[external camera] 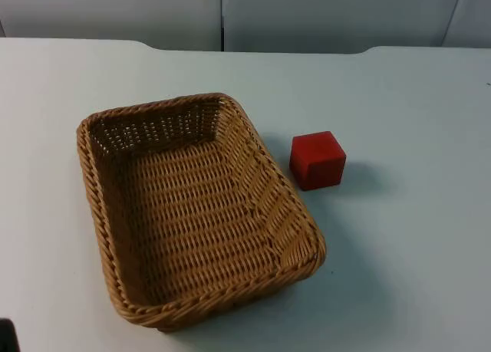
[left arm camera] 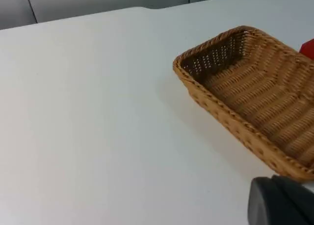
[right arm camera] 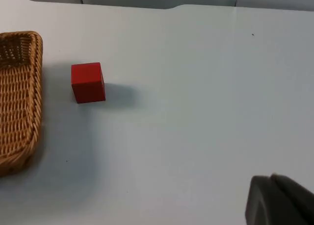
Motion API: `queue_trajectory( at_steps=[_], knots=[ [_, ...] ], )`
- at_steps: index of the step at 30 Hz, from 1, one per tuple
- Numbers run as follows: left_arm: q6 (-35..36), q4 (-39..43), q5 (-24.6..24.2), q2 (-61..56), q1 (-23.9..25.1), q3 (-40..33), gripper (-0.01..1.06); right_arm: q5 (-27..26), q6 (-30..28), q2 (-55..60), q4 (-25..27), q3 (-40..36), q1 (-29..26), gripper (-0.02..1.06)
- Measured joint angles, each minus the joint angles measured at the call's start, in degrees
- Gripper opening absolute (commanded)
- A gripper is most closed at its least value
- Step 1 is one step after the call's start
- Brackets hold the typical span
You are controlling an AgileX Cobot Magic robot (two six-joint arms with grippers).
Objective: Pick up the basket with the left hand and place the cube into the basket with the right hand.
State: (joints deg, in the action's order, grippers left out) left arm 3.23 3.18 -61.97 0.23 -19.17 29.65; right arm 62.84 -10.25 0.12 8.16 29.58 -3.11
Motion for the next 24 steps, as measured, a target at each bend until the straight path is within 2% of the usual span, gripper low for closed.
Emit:
queue_trajectory(
  at_steps=[3, 4, 6, 8, 9, 10, 12, 13, 14, 16, 17, 18, 21, 22, 24],
  knots=[
    [-0.36, -9.81, 2.26, 3.66, 0.00, 4.61, 0.00, 0.00, 0.00, 0.00, 0.00, 0.00, 0.00, 0.00],
    [-0.36, -9.81, 2.26, 3.66, 0.00, 4.61, 0.00, 0.00, 0.00, 0.00, 0.00, 0.00, 0.00, 0.00],
    [-3.62, -18.27, 3.24, 13.98, 0.00, 9.99, 0.00, 0.00, 0.00, 0.00, 0.00, 0.00, 0.00, 0.00],
    [-6.76, -21.89, 3.33, 24.46, 0.00, 13.52, 0.06, 0.00, 0.00, 0.00, 0.00, 0.00, 0.00, 0.00],
    [-6.76, -21.89, 3.33, 24.46, 0.00, 13.52, 0.13, 0.00, 0.00, 0.00, 0.00, 0.00, 0.00, 0.00],
    [-8.52, -23.21, 3.69, 28.76, 0.00, 14.67, 0.13, 0.00, 0.00, 0.00, 0.00, 0.00, 0.00, 0.00],
    [-11.53, -25.11, 4.97, 40.67, 0.00, 17.24, 0.33, 0.00, 0.00, 0.00, 0.00, 0.00, 0.00, 0.00],
    [-11.53, -25.11, 4.97, 40.67, 0.00, 17.24, 0.48, 0.00, 0.00, 0.00, 0.00, 0.00, 0.00, 0.00],
    [-12.20, -25.53, 5.54, 44.18, 0.00, 17.86, 0.48, 0.00, 0.00, 0.00, 0.00, 0.00, 0.00, 0.00],
    [-12.14, -25.76, 7.11, 51.91, 0.00, 18.90, 0.77, 0.00, 0.00, 0.00, 0.00, 0.00, 0.00, 0.00],
    [-11.08, -25.86, 8.63, 55.44, 0.00, 19.07, 0.83, 0.00, 0.00, 0.00, 0.00, 0.00, 0.00, 0.00],
    [-11.08, -25.86, 8.63, 55.44, 0.00, 19.07, 0.85, 0.00, 0.00, 0.00, 0.00, 0.00, 0.00, 0.00],
    [-5.99, -25.97, 15.84, 66.45, 0.00, 19.15, 0.84, 0.00, 0.00, 0.00, 0.00, 0.00, 0.00, 0.00],
    [-5.99, -25.97, 15.84, 66.45, 0.00, 19.15, 0.84, 0.00, 0.00, 0.00, 0.00, 0.00, 0.00, 0.00],
    [-4.76, -25.97, 19.03, 71.85, 0.00, 19.15, 0.84, 0.00, 0.00, 0.00, 0.00, 0.00, 0.00, 0.00]
  ],
)
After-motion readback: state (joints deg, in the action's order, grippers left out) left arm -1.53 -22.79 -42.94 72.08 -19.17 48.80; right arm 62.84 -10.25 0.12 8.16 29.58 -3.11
